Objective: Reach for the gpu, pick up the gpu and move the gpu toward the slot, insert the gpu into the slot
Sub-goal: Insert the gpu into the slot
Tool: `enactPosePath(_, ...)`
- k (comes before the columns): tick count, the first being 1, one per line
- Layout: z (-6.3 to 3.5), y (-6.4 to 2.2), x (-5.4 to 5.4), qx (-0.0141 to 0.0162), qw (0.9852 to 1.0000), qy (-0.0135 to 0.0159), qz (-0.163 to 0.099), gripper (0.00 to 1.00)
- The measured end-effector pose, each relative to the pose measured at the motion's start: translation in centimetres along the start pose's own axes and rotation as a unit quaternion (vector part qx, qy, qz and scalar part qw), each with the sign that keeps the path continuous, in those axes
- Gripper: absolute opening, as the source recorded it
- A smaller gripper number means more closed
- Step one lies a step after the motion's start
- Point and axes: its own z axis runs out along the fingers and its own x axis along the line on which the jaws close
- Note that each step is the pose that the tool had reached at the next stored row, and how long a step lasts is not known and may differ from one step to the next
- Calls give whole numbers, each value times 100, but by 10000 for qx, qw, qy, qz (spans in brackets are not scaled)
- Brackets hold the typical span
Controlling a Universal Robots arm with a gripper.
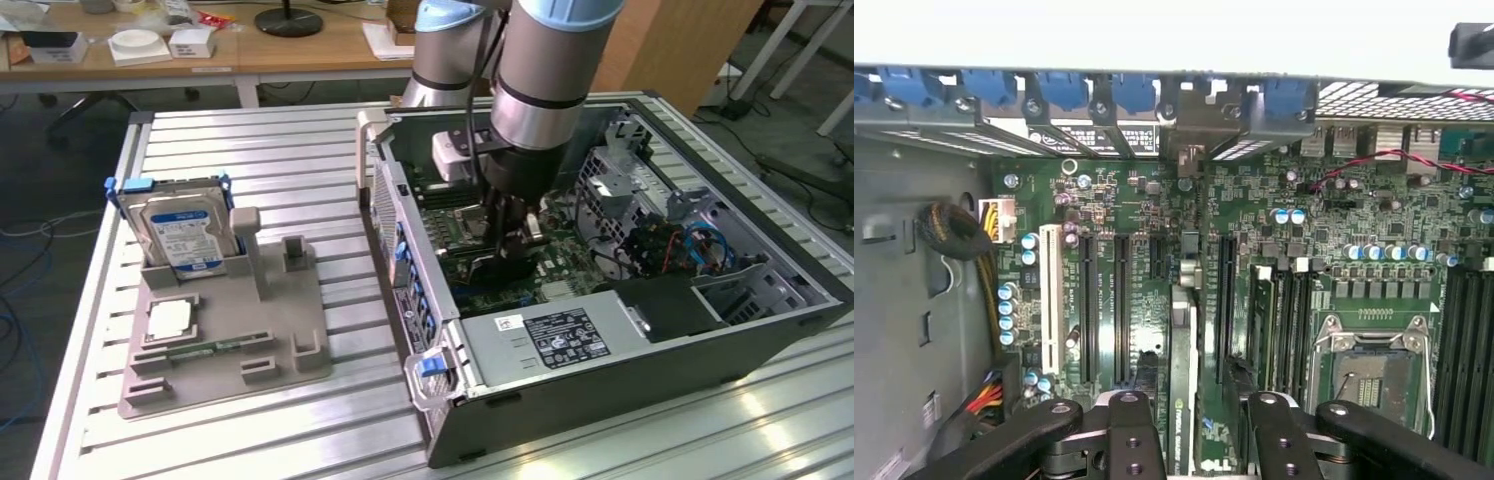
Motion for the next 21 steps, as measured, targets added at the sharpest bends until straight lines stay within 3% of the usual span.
enactPosePath(9, -39, -2, -1, 1, 10000, 0, 0, 38)
enactPosePath(13, -39, -2, -1, 1, 10000, 0, 0, 10)
enactPosePath(21, -39, -2, -1, 1, 10000, 0, 0, 10)
